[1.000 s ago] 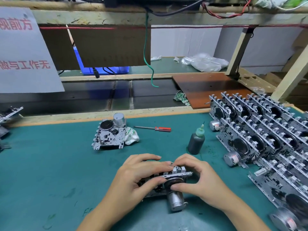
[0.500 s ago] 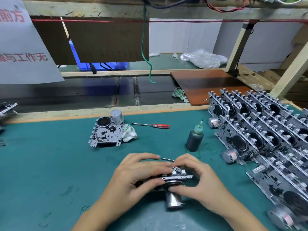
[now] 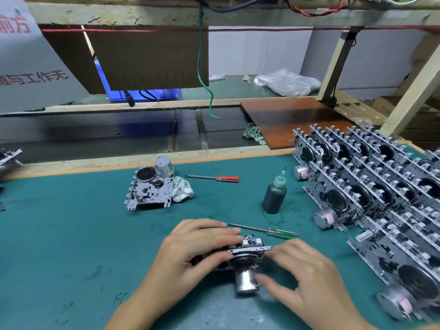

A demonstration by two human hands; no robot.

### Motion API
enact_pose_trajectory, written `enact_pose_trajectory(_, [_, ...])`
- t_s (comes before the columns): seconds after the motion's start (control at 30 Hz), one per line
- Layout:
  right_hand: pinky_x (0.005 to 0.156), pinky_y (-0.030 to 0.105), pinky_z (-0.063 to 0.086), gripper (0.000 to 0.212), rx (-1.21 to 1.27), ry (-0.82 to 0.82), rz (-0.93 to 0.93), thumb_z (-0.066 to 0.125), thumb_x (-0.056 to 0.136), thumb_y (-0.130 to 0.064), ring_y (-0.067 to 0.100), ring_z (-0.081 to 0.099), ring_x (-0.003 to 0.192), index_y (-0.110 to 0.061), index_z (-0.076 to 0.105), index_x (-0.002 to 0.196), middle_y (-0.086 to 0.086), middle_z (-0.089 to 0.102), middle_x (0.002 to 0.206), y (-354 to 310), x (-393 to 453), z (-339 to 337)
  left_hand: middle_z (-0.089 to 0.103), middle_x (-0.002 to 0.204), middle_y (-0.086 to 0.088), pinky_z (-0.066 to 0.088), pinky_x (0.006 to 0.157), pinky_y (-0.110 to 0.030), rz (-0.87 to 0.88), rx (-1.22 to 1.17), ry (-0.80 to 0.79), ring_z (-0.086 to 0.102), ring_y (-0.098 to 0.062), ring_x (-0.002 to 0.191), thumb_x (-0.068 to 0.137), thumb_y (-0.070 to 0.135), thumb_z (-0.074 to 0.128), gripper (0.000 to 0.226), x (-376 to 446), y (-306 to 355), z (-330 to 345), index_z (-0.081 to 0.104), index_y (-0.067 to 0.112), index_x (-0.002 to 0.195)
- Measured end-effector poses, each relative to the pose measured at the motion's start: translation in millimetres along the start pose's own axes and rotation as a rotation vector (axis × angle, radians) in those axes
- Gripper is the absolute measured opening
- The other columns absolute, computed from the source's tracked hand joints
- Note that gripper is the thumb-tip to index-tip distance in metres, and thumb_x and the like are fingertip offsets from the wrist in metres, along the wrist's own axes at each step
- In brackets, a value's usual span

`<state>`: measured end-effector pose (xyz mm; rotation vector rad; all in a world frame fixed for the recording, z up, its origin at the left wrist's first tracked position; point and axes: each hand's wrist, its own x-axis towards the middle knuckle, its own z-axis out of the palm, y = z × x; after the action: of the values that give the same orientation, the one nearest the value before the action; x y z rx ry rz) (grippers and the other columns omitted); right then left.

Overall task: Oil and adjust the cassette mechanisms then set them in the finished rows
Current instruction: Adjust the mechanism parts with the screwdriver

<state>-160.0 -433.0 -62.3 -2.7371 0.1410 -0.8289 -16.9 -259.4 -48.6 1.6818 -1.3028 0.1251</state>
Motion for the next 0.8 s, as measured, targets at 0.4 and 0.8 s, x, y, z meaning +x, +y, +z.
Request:
enact_pose_trajectory(0.4, [0.093, 0.016, 0.038, 0.042, 0.655, -0.292, 0.243, 0.078, 0.065, -0.039, 0.007, 0.056, 0.107, -0.038, 0.066, 0.105, -0.02, 0.059, 0.104, -6, 33, 1, 0.065, 0.113, 0.027, 0.046, 0.09, -0.031, -0.004, -0.004, -0.005, 0.058, 0.0, 0.109, 0.089, 0.041, 0.057, 0.026, 0, 0, 0, 0.064, 0.033, 0.113])
enact_pose_trajectory(0.8, [0.091, 0.029, 0.046, 0.037, 0.849, -0.268, 0.291, 0.078, 0.06, -0.035, 0.012, 0.061, 0.099, -0.032, 0.068, 0.095, -0.014, 0.061, 0.104, -5, 37, 8, 0.065, 0.113, 0.026, 0.044, 0.092, -0.029, 0.014, -0.008, -0.003, 0.059, -0.001, 0.109, 0.089, 0.038, 0.059, 0.026, 1, -3, 1, 0.066, 0.031, 0.112])
